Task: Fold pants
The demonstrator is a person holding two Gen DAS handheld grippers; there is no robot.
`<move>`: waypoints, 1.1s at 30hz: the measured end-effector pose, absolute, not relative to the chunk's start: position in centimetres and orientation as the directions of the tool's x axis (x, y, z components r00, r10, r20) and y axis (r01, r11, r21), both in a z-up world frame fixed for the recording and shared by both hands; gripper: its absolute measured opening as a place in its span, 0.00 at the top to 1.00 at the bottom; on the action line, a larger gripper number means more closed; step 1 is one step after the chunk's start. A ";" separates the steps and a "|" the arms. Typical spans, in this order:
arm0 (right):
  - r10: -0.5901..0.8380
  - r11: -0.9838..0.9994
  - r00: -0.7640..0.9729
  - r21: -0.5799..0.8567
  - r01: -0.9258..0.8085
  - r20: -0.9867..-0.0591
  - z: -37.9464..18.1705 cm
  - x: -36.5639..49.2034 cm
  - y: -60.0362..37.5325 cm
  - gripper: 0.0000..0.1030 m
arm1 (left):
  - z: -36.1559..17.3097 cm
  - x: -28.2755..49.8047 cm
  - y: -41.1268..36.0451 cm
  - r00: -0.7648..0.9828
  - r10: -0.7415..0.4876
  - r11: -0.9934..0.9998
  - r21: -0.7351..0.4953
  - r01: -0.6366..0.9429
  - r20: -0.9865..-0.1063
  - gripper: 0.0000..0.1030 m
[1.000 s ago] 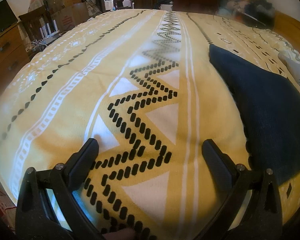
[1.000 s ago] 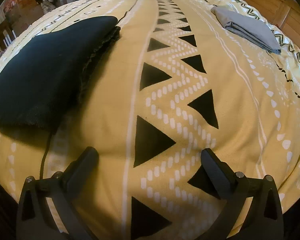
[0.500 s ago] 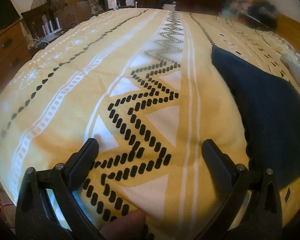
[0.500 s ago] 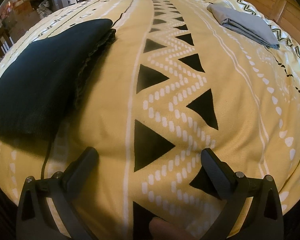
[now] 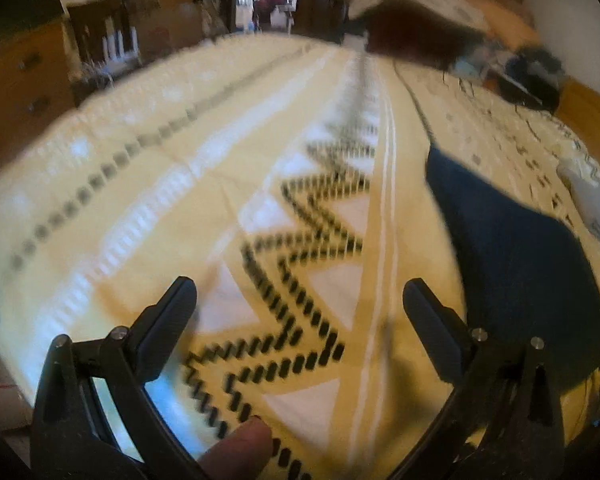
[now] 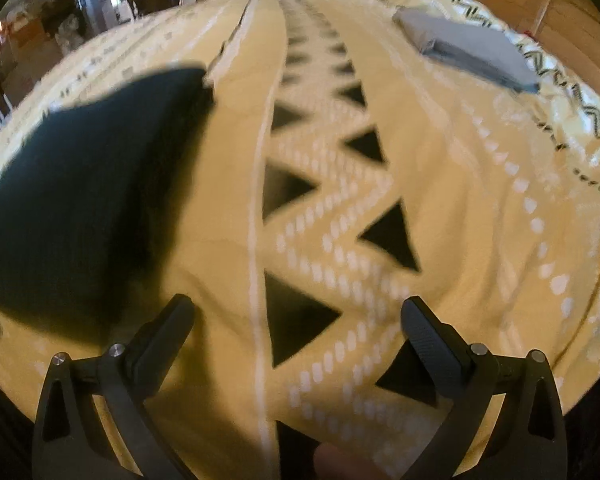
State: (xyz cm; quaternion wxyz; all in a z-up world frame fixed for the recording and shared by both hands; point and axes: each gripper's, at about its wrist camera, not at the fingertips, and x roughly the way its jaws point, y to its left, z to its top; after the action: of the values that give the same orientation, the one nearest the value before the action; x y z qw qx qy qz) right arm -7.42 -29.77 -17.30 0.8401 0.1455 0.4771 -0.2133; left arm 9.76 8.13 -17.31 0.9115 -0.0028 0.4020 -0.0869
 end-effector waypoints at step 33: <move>-0.196 0.934 0.715 0.094 0.344 -0.671 4.7 -7.3 -14.9 0.00 | -1.9 -0.4 1.9 0.769 -0.309 0.942 -0.070 0.328 -0.560 0.00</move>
State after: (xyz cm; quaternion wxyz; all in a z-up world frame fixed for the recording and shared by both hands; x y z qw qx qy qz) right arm -7.32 -14.92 4.70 0.9199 0.1067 0.3477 -0.1469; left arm -0.37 1.93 -1.87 0.9403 0.0159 0.2948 -0.1694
